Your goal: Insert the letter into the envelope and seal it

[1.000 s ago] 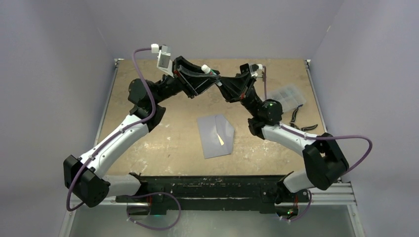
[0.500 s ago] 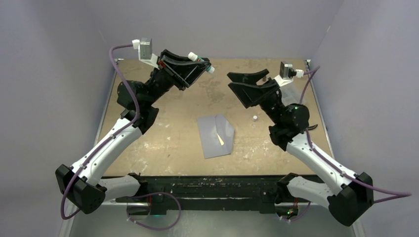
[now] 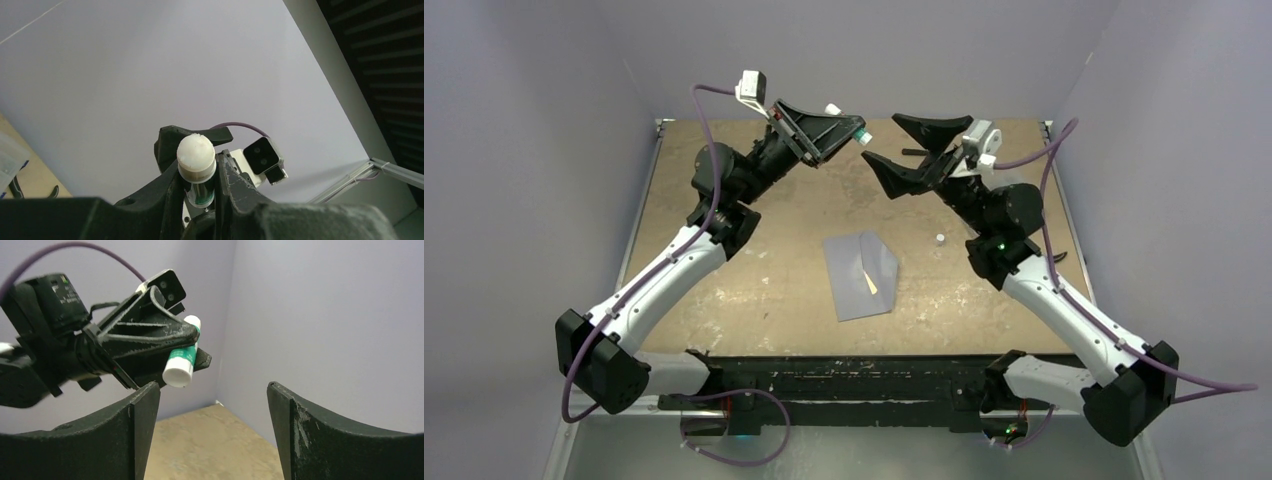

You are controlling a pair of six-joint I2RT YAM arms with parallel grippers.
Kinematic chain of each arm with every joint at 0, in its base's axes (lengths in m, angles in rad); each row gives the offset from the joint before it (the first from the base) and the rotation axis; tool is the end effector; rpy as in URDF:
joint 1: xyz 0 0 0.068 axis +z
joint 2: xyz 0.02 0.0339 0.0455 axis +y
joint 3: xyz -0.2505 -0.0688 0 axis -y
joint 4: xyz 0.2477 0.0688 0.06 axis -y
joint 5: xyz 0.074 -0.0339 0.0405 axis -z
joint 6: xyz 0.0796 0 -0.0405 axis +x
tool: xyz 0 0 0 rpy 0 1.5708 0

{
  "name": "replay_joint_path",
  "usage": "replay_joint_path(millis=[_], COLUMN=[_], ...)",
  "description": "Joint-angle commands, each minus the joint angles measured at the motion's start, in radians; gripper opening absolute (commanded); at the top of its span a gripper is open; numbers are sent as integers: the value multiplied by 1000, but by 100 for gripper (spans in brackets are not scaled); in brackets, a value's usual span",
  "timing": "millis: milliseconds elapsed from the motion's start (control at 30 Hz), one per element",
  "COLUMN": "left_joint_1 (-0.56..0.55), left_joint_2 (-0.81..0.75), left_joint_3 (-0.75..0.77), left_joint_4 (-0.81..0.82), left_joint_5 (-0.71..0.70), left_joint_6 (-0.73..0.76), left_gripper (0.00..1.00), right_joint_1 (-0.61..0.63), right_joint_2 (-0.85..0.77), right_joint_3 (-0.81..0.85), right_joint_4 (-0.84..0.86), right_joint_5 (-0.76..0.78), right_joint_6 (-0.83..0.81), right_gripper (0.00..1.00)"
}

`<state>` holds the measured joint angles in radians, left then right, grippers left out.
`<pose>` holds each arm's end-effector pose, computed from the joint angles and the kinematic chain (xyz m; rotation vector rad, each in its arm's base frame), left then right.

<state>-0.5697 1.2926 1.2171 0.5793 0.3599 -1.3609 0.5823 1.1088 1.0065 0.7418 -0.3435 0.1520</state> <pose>0.2651 -0.2031 0.4672 -0.1276 1.3137 -1.8867 0.2194 0.1766 0.4610 -0.5237 0.8590 0.8333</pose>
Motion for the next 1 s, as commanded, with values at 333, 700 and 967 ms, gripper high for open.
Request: replay_joint_path(millis=[333, 700, 967], left_joint_1=[4, 4, 4], left_joint_2=[-24, -48, -40], left_joint_3=[32, 18, 7], left_joint_4=[-35, -16, -17], left_joint_5=[-1, -14, -6], left_joint_6=[-62, -52, -62], left_gripper=[0, 0, 0], right_joint_1=[45, 55, 58], right_joint_2=[67, 91, 108], right_joint_3=[134, 132, 159], right_joint_4=[31, 4, 25], right_joint_5=[-62, -93, -92], right_joint_6=[-230, -290, -284], right_gripper=[56, 52, 40])
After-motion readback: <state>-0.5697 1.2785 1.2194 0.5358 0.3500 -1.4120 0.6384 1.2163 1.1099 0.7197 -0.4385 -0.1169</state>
